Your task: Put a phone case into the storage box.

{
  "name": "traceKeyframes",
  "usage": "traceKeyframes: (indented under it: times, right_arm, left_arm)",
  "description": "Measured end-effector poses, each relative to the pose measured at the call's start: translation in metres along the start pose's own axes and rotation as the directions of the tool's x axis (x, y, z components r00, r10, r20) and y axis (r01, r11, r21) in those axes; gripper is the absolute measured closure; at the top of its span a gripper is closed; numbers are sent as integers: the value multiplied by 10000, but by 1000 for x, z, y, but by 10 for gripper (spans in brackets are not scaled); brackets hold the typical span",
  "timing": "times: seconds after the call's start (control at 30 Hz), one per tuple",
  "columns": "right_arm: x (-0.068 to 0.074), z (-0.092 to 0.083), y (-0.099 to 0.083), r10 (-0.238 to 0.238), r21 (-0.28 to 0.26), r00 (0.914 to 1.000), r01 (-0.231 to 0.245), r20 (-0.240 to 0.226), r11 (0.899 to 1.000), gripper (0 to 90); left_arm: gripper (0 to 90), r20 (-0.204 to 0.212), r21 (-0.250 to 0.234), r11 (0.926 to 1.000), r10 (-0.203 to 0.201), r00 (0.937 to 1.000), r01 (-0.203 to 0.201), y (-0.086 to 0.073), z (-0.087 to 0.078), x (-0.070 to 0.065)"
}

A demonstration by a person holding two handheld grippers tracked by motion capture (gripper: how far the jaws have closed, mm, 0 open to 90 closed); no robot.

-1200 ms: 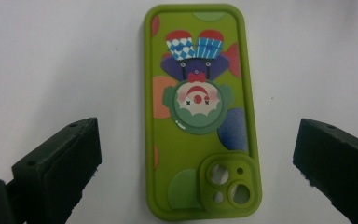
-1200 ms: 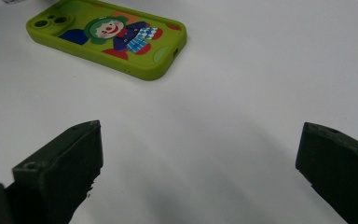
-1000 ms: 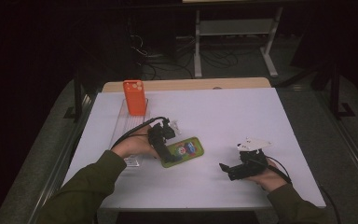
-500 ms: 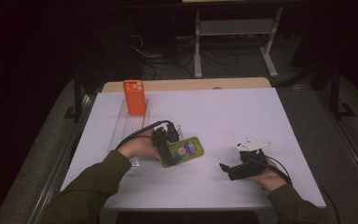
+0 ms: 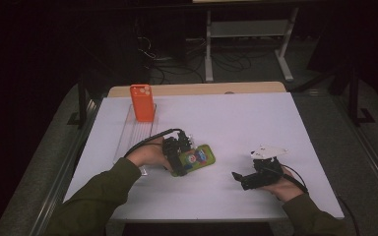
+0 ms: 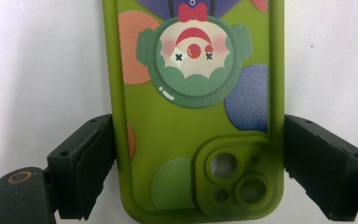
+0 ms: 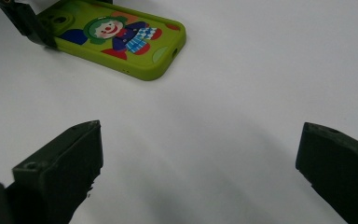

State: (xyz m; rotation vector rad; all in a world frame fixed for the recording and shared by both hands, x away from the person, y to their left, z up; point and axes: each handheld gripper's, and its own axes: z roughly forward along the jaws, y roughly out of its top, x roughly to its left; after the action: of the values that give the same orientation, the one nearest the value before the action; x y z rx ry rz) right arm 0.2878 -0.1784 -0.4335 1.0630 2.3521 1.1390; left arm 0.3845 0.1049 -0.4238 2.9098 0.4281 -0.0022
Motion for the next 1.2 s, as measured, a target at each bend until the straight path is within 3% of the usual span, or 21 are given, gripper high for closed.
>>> traceKeyframes:
  times: [0.3,0.5,0.6,0.7,0.93,0.97,1.2]
  right_arm:
    - [0,0,0,-19,-1,10000,19,0,10000,1]
    - [-1,0,0,3,20,10000,-3,3,10000,1]
    - [-1,0,0,3,24,10000,-3,0,10000,1]
    - [-1,0,0,13,32,10000,-13,-1,10000,1]
    - [-1,-2,0,-14,-42,10000,14,55,10000,1]
    - [-1,-3,1,58,-51,10000,-58,67,10000,1]
    - [-2,-4,2,-71,-164,9999,73,120,9998,1]
  left_arm:
    - [145,9,-84,9997,-242,9997,243,0,0,0]
    - [156,-19,136,9997,-224,9997,224,2,-1,0]
    - [158,150,139,9996,-252,9996,250,2,-2,0]
    - [159,84,0,9997,-260,9996,260,3,-6,-2]
    - [160,-39,-820,9950,-567,9984,562,7,-29,-5]
    - [160,-35,-820,9957,-429,9991,424,8,-35,-6]
    - [159,83,-1497,9860,-725,9973,729,14,-53,-16]
